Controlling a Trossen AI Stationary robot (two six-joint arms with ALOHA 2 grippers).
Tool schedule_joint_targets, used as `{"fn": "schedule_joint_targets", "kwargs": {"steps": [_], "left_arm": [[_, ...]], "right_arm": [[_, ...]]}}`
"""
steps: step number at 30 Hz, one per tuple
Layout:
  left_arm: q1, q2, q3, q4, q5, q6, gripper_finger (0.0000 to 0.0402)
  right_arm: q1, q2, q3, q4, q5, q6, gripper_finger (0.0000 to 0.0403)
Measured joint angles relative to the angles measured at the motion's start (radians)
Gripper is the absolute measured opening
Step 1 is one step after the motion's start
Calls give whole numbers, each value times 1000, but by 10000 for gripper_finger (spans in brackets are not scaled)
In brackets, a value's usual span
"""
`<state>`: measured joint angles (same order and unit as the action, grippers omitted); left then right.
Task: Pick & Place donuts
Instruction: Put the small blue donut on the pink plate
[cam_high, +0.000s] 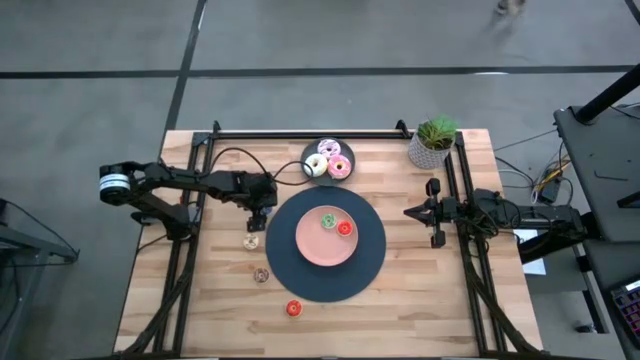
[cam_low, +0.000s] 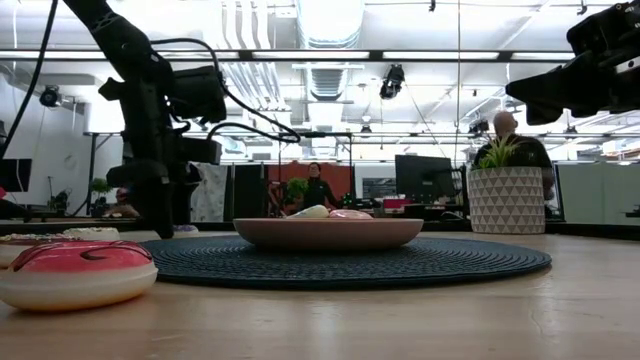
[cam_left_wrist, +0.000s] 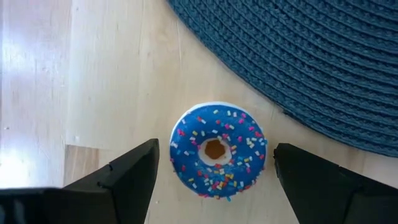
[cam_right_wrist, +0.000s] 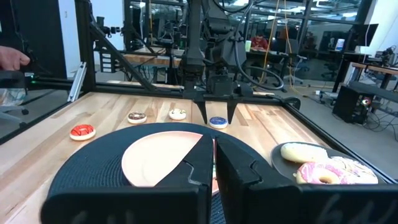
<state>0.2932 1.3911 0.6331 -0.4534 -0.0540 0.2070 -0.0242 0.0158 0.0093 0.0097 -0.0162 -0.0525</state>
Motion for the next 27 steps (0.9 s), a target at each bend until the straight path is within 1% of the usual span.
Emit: {"fn": "schedule_joint_targets", "kwargs": {"steps": [5,14,27], "left_arm": [[0,0,0,10,0,-6,279],[0,36,3,16,17,-7,236],[0,39,10,17,14,-8,233]], "right_arm": [[0,0,0,0,0,0,9],[0,0,0,0,0,0,8],[0,0,0,0,0,0,8]]}}
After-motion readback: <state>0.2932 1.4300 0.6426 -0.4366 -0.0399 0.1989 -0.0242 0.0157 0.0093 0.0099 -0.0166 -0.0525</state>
